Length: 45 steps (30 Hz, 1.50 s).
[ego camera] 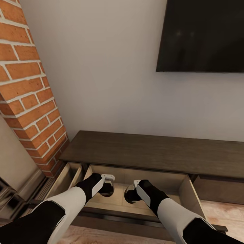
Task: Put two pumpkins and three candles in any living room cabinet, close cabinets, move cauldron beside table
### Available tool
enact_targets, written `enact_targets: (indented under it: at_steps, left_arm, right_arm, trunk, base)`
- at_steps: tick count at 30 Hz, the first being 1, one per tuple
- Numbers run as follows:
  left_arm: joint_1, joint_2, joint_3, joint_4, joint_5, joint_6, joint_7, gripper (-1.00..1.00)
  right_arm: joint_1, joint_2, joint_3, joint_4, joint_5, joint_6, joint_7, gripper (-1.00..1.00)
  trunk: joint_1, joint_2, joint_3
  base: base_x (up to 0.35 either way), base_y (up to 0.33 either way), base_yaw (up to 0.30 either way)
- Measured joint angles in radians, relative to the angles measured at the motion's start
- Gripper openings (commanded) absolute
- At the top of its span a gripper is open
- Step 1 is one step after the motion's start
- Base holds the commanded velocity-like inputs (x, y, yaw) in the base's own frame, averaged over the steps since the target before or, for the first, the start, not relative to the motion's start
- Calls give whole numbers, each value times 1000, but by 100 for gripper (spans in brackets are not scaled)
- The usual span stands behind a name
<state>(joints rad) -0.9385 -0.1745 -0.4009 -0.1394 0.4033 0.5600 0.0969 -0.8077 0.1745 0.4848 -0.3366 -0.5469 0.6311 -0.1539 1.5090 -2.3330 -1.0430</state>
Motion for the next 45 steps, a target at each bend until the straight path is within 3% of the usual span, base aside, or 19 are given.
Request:
enact_targets:
  at_steps: [45]
  left_arm:
    - [0, 0, -2, 0, -1, 2, -1, -100]
  right_arm:
    - [0, 0, 0, 0, 0, 2, 0, -100]
  trunk:
    - [0, 0, -36]
  base:
    - [16, 0, 0]
